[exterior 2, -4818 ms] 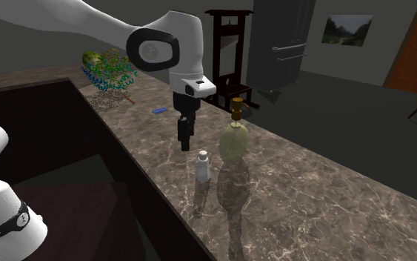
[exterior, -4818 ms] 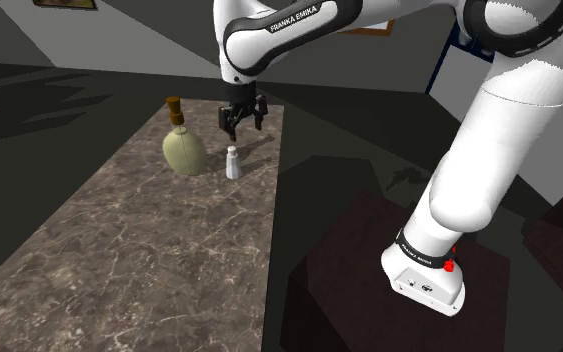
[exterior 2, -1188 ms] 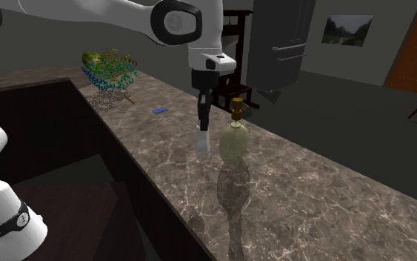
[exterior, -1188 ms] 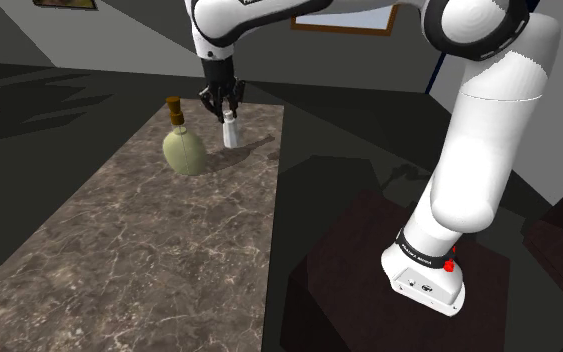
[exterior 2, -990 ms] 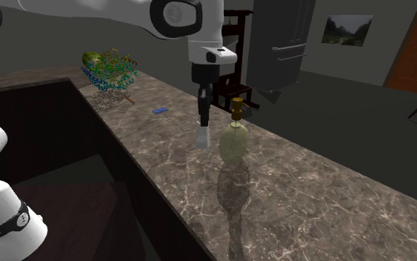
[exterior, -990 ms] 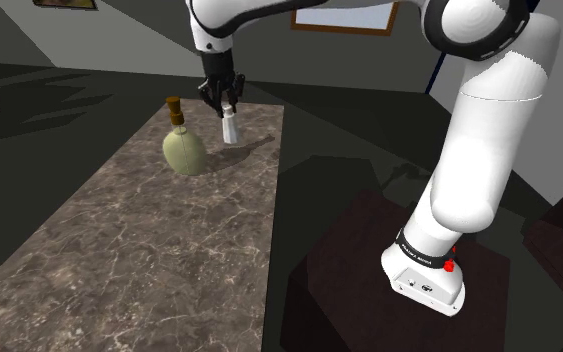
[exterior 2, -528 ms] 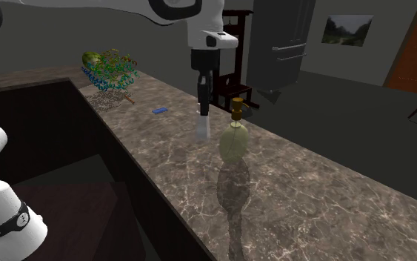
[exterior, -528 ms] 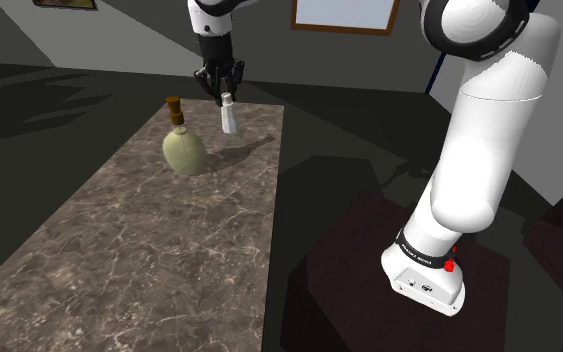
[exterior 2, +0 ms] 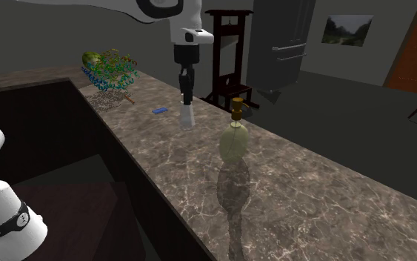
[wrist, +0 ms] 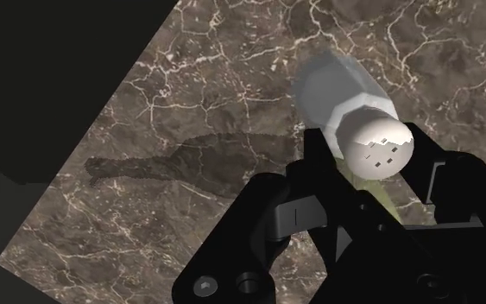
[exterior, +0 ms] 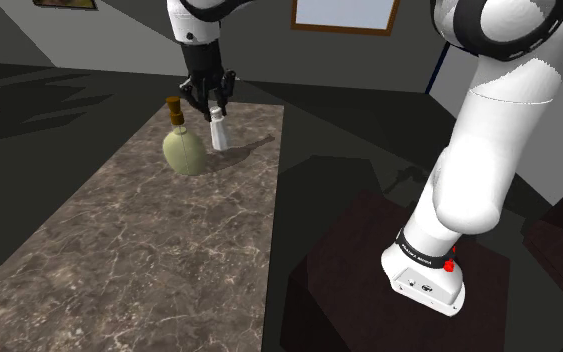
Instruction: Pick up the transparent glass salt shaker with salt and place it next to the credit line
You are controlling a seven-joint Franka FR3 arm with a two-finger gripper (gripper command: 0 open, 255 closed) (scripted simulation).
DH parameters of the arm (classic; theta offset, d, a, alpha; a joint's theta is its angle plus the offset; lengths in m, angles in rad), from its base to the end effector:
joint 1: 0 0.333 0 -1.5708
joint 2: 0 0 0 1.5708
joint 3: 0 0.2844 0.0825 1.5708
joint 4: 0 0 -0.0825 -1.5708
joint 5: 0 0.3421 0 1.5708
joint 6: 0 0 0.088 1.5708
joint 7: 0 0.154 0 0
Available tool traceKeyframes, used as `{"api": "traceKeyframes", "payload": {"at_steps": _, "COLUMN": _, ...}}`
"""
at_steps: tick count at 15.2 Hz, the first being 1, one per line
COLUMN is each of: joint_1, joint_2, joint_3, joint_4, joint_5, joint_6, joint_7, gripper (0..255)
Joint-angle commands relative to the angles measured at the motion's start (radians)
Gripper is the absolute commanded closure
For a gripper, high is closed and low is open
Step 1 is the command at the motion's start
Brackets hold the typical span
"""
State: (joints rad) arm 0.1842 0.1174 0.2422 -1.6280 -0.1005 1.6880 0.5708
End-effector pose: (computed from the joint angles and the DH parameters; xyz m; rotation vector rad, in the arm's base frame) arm 0.5042 0.2081 0.4709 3.0466 -0.1995 -0.0201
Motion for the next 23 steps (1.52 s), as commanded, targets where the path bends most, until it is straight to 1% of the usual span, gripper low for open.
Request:
{"api": "traceKeyframes", "payload": {"at_steps": 1, "joint_1": 0.023, "joint_2": -0.012, "joint_3": 0.019, "joint_4": -0.008, "joint_5": 0.003, "joint_6": -0.007, "joint_7": 0.042, "gripper": 255}}
{"api": "traceKeyframes", "payload": {"at_steps": 7, "joint_1": 0.097, "joint_2": -0.025, "joint_3": 0.080, "joint_4": -0.024, "joint_5": 0.009, "joint_6": -0.014, "joint_7": 0.176, "gripper": 255}}
{"api": "traceKeyframes", "payload": {"at_steps": 12, "joint_1": 0.163, "joint_2": -0.008, "joint_3": 0.132, "joint_4": -0.002, "joint_5": 0.007, "joint_6": -0.028, "joint_7": 0.293, "gripper": 255}}
{"api": "traceKeyframes", "payload": {"at_steps": 18, "joint_1": 0.250, "joint_2": 0.050, "joint_3": 0.192, "joint_4": 0.066, "joint_5": -0.012, "joint_6": -0.054, "joint_7": 0.439, "gripper": 255}}
{"api": "traceKeyframes", "payload": {"at_steps": 23, "joint_1": 0.336, "joint_2": 0.129, "joint_3": 0.236, "joint_4": 0.163, "joint_5": -0.044, "joint_6": -0.088, "joint_7": 0.563, "gripper": 255}}
